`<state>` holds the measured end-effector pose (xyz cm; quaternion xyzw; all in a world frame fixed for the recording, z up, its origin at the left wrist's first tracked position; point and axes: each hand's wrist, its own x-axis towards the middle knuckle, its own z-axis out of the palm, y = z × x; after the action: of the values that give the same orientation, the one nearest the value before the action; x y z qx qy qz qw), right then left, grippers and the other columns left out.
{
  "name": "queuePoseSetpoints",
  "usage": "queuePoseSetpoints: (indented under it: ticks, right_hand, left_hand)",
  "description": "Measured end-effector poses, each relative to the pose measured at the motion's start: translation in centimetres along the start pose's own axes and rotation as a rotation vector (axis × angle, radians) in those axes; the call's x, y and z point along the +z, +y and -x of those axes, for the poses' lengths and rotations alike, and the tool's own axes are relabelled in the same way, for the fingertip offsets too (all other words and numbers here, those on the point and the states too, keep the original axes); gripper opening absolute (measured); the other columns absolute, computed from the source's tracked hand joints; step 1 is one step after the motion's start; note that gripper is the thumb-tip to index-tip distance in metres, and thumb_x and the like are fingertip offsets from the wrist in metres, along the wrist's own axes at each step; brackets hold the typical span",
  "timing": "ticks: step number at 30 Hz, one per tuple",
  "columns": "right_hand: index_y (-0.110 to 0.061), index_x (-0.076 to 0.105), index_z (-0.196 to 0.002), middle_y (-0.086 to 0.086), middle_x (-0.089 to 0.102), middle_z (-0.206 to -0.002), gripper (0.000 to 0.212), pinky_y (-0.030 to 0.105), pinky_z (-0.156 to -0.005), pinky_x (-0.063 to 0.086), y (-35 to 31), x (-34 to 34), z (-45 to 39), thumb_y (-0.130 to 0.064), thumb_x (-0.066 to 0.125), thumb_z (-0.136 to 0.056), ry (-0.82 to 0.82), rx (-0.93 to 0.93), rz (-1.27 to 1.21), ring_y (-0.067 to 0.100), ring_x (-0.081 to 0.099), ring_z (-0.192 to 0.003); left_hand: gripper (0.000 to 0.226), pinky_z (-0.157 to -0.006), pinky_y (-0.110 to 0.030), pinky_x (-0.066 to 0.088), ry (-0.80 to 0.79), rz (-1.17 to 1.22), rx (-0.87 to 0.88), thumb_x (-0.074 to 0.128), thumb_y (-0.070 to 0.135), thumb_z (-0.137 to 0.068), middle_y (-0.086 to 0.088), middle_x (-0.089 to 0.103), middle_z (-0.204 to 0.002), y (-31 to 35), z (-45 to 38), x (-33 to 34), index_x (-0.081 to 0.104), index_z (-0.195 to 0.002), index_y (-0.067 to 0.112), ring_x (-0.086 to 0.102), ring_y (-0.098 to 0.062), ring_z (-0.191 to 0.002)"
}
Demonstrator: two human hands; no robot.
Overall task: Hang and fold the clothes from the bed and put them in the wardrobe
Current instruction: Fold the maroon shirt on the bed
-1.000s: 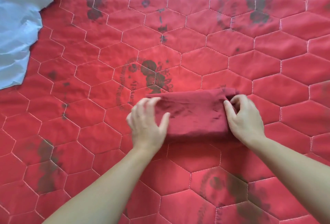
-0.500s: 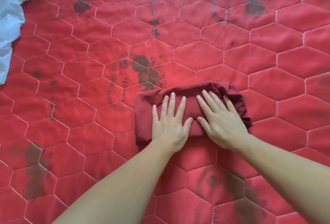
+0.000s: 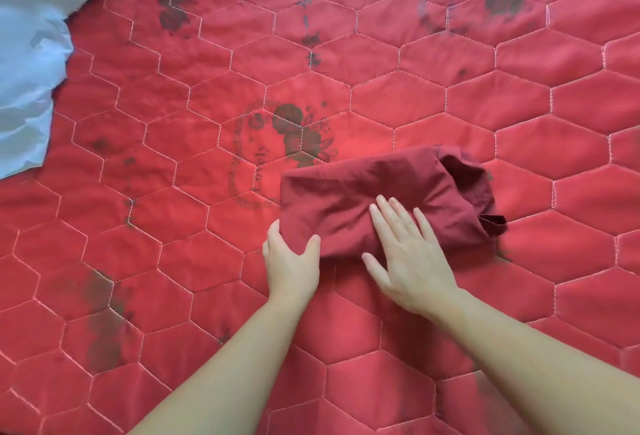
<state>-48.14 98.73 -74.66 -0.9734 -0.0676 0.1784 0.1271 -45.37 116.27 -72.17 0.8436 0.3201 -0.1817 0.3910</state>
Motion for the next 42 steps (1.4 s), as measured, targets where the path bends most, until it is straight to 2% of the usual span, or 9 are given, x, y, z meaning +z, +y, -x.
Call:
queuePoseSetpoints:
  ticks: [5,9,14,17,22,28,32,37,42]
  right_hand:
    - [-0.011,0.03,-0.151,0.012,0.025,-0.159,0.097,0.052,-0.116,0.02,-1.0,-0.8,0.3,-0.032,0.064,-0.062,0.0,0.023,0.052,0.027,0.026,-0.146]
    - [-0.014,0.025,-0.153,0.006,0.022,-0.161,0.1,0.048,-0.12,0.011,-3.5,-0.7,0.2,-0.033,0.068,-0.065,0.102,0.16,-0.169,0.023,0.019,-0.149]
    - [-0.021,0.033,-0.149,-0.004,0.038,-0.153,0.08,0.036,-0.117,0.021,-4.0,-1.8,1.0,-0.033,0.05,-0.072,0.221,0.267,-0.707,0.013,0.03,-0.143]
    - [-0.025,0.06,-0.099,-0.012,0.067,-0.097,0.023,0.024,-0.075,0.046,-2.8,-3.0,1.8,-0.013,0.057,-0.079,0.202,0.356,-1.005,0.009,0.061,-0.089]
    - [-0.014,0.058,-0.083,-0.011,0.061,-0.061,0.016,0.027,-0.067,0.046,-0.2,-3.2,3.3,-0.001,0.055,-0.09,0.132,0.576,-1.452,0.012,0.055,-0.073]
    - [-0.032,0.063,-0.106,-0.017,0.068,-0.08,0.039,0.017,-0.071,0.048,1.0,-2.7,4.4,-0.001,0.064,-0.084,0.004,0.538,-1.555,0.0,0.064,-0.085]
    - [-0.031,0.07,-0.091,-0.015,0.073,-0.088,0.031,0.013,-0.077,0.048,-0.1,-2.6,4.1,-0.002,0.061,-0.086,0.115,0.46,-1.203,-0.002,0.065,-0.084]
    - [-0.029,0.073,-0.091,-0.017,0.071,-0.09,0.025,0.013,-0.076,0.046,-1.1,-2.7,4.1,-0.009,0.061,-0.083,0.067,0.347,-0.977,0.001,0.062,-0.075]
    - [-0.008,0.07,-0.073,0.004,0.073,-0.07,0.044,0.041,-0.07,0.061,0.6,-2.3,5.4,-0.052,0.069,-0.081,0.076,1.012,-1.202,0.018,0.072,-0.064]
  left_hand:
    - [0.036,-0.061,-0.027,0.051,-0.233,0.409,-0.355,0.076,0.021,-0.079,0.0,0.067,-0.094,2.5,-0.2,-0.5,0.058,-0.11,0.016,0.062,-0.013,-0.072]
    - [0.024,-0.049,-0.022,0.048,-0.302,0.513,-0.21,0.067,0.001,-0.079,0.001,0.063,-0.073,4.6,1.4,-1.1,0.061,-0.097,0.015,0.055,-0.008,-0.048]
    - [0.034,-0.07,-0.033,0.057,-0.358,0.392,0.12,0.067,0.004,-0.073,0.003,0.071,-0.085,6.8,4.4,-0.4,0.064,-0.104,0.019,0.066,-0.014,-0.069]
    - [0.059,-0.095,-0.03,0.05,-0.489,0.308,0.29,0.068,0.029,-0.075,0.009,0.068,-0.118,8.0,5.7,1.7,0.055,-0.132,0.031,0.064,-0.008,-0.108]
    - [0.037,-0.047,-0.025,0.042,-0.827,0.23,0.153,0.052,0.057,-0.086,0.005,0.065,-0.08,10.7,6.1,4.6,0.064,-0.112,0.032,0.053,-0.011,-0.045]
    - [0.025,-0.042,-0.017,0.04,-0.894,0.201,0.028,0.046,0.044,-0.099,0.003,0.063,-0.084,9.7,5.5,5.2,0.063,-0.109,0.03,0.058,-0.01,-0.057]
    - [0.019,-0.049,-0.02,0.043,-0.748,0.43,0.008,0.051,0.027,-0.098,0.001,0.059,-0.074,7.6,5.0,3.5,0.068,-0.102,0.019,0.053,-0.01,-0.055]
    - [0.008,-0.064,-0.028,0.042,0.042,0.523,-0.049,0.059,0.025,-0.093,0.004,0.057,-0.074,3.5,3.2,0.1,0.062,-0.089,0.02,0.054,-0.013,-0.067]
    - [0.052,-0.096,-0.035,0.035,0.182,0.003,0.106,0.069,0.023,-0.079,0.003,0.045,-0.129,2.3,1.3,-0.8,0.049,-0.126,0.031,0.045,-0.02,-0.122]
